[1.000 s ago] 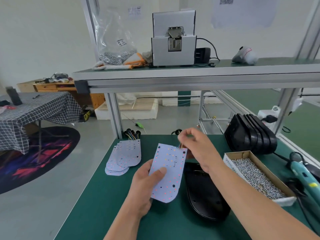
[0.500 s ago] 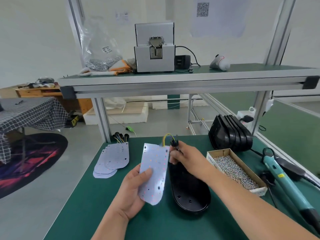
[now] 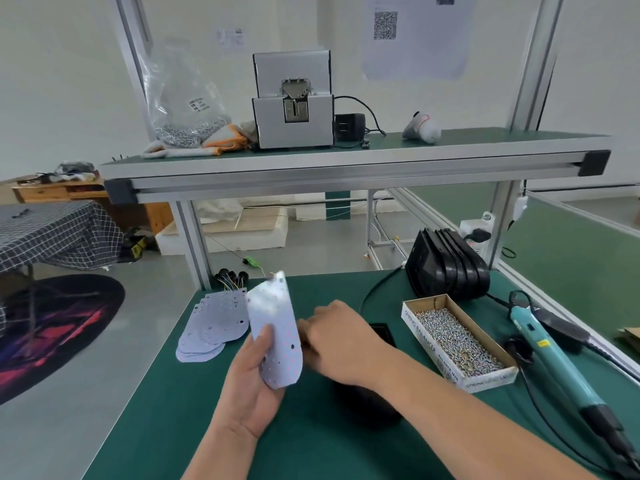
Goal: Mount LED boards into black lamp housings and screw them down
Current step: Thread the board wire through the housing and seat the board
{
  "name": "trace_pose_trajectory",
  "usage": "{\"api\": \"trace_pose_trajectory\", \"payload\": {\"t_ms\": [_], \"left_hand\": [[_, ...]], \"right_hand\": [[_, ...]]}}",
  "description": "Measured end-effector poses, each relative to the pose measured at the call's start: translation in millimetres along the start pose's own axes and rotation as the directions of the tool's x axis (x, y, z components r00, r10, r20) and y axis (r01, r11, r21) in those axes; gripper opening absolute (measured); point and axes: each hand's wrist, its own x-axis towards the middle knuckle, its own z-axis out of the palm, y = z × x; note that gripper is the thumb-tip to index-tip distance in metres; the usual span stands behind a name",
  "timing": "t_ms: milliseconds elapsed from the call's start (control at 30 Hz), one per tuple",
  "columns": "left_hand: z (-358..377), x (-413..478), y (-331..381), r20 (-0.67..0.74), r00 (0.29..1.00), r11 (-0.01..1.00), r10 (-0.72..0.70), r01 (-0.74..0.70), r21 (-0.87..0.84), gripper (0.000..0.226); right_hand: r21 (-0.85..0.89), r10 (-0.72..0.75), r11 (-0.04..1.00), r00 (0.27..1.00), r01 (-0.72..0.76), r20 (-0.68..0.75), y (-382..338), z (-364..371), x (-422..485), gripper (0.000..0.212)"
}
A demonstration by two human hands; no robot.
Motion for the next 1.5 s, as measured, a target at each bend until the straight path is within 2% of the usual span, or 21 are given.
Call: {"api": "trace_pose_trajectory", "payload": {"t_ms": [100,167,233,367,500,600,767,900,1033,1100,1200,1267,1367,1433,1500], "left_hand": [[-3.9,2.0,5.0,-0.072,0.996,0.996,0.053,-0.058,-0.074,0.037],[-1.9,1.2,8.2,-0.106,0.992,0.994,0.070,-0.078,-0.081,0.030],[2.2,0.7,7.1,-0.142,0.988,0.994,0.066,-0.077,-0.076,0.034],[0.5,-0.5,11.2,-0.264,0.964,0.992,0.036,-0.066,-0.108,0.028],[-7.1,-0.1,20.9,-0.267,0.964,0.982,0.017,-0.066,-0.179,0.026],[-3.9,1.0,17.0,-0.240,0.971,0.992,-0.014,-0.016,-0.124,0.026],[1.3,-0.6,7.4,-0.207,0.976,0.996,-0.074,0.082,0.032,0.047],[3.9,-2.1,0.7,-0.178,0.980,0.987,-0.092,0.114,0.113,0.050],[5.1,-3.8,0.4,-0.113,0.988,0.988,-0.110,0.121,0.098,0.050],[6.5,-5.7,2.6,-0.067,0.990,0.989,-0.125,0.130,0.067,0.051],[8.2,-6.3,3.5,0.002,0.983,0.982,-0.186,0.186,0.032,0.043],[10.3,-7.0,-0.3,0.046,0.972,0.973,-0.231,0.229,0.036,0.041],[14.9,-10.6,-6.4,0.112,0.955,0.961,-0.276,0.269,0.067,0.043],[16.6,-12.8,-7.0,0.128,0.955,0.963,-0.267,0.260,0.069,0.043],[16.0,-13.7,-4.9,0.090,0.965,0.968,-0.248,0.243,0.063,0.041]], "right_hand": [[0.058,0.124,0.990,0.992,-0.125,0.028,23.0,-7.3,-6.9,0.036],[0.093,0.167,0.981,0.985,-0.169,0.032,41.0,-8.0,-14.3,0.022],[0.084,0.188,0.979,0.982,-0.187,-0.005,58.9,-3.6,-23.1,0.012],[0.052,0.315,0.948,0.949,-0.314,-0.019,96.9,8.9,-41.5,0.007],[0.079,0.502,0.860,0.864,-0.504,0.039,132.3,12.2,-53.2,0.003],[0.171,0.540,0.825,0.841,-0.539,0.047,140.4,13.5,-53.1,0.009],[0.239,0.464,0.861,0.886,-0.449,-0.007,134.5,11.0,-51.1,0.015],[0.295,0.297,0.915,0.954,-0.276,-0.029,126.7,3.7,-46.4,0.038],[0.312,0.186,0.940,0.975,-0.140,-0.120,111.7,-3.6,-35.7,0.054],[0.230,0.124,0.968,0.986,-0.096,-0.108,102.8,-3.6,-27.4,0.061],[-0.020,0.051,0.998,0.997,-0.052,-0.050,83.9,-1.9,-13.8,0.071],[-0.134,-0.010,0.991,1.000,0.006,-0.026,70.9,-0.8,-6.8,0.062],[-0.225,-0.102,0.969,0.994,0.106,0.027,53.4,0.9,2.7,0.029],[-0.275,-0.072,0.956,0.990,0.102,0.118,44.6,4.4,9.7,0.015],[-0.310,-0.011,0.949,0.991,0.053,0.134,37.8,7.4,15.5,0.015]]}}
